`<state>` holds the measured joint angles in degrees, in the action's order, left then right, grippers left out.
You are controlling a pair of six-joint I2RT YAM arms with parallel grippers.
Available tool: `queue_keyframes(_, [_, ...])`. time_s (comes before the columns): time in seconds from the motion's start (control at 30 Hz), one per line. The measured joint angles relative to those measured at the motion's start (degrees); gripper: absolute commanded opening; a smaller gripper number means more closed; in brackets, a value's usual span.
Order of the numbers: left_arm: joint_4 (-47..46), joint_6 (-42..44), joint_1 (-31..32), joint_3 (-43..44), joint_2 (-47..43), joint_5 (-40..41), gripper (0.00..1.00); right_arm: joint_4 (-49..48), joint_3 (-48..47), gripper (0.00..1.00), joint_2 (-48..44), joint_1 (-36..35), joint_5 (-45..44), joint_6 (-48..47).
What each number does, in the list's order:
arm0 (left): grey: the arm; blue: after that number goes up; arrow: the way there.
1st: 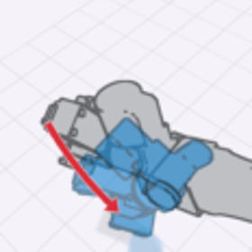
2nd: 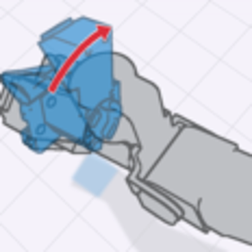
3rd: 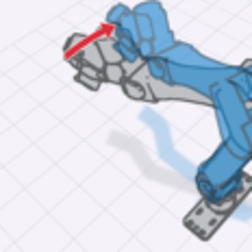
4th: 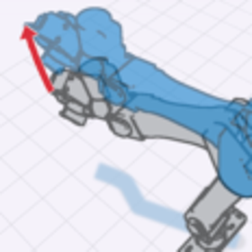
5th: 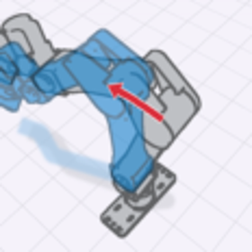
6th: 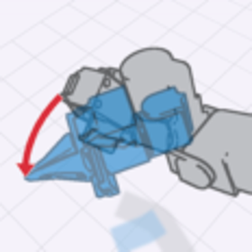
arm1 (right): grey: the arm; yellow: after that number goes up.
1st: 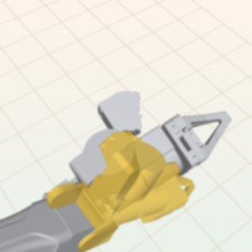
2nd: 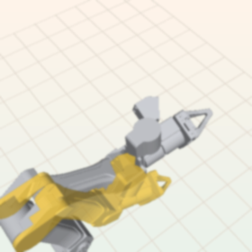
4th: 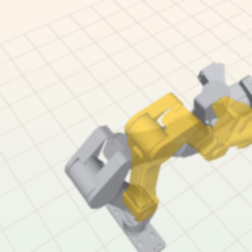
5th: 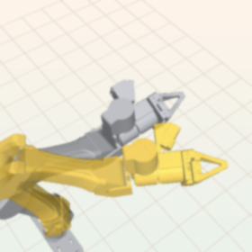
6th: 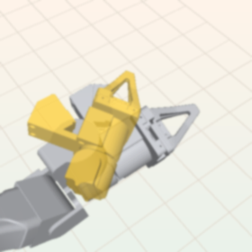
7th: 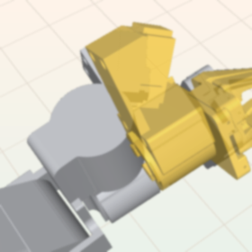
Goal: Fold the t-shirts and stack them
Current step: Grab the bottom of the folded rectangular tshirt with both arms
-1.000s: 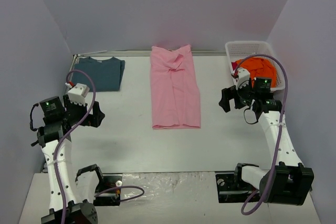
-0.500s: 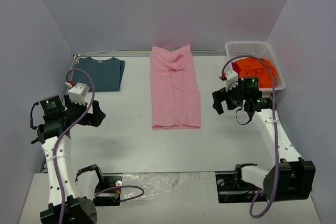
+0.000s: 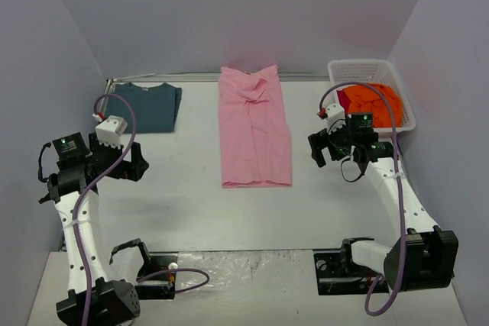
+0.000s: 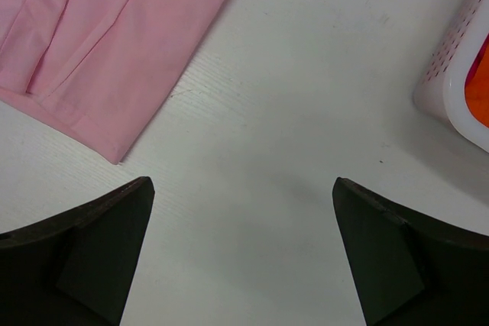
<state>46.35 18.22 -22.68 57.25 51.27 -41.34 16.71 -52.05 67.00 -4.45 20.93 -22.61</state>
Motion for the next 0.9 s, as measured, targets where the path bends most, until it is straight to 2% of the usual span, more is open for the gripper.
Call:
queue_keyframes(0.13, [0.83,0.87,0.00,3.74,1.95,0.04,0.95,-0.11,0.00,1.00,0.28,-0.17,-0.28,-0.02])
queue_keyframes(0.37, [0.52,0.31,0.00,3.78,2.23,-1.79,0.94,-0.24,0.11,1.00,0.26,-0.15,-0.94,-0.15])
queue_keyframes(0.63, [-0.50,0.17,0.00,-1.33,2.19,-2.34,0.94,-0.42,0.11,1.00,0.28,-0.17,-3.43,-0.26])
queue_keyframes(0.9, [-1.20,0.22,0.00,-1.51,2.75,-2.62,0.94,-1.09,0.11,1.00,1.05,-0.17,-5.07,-0.07])
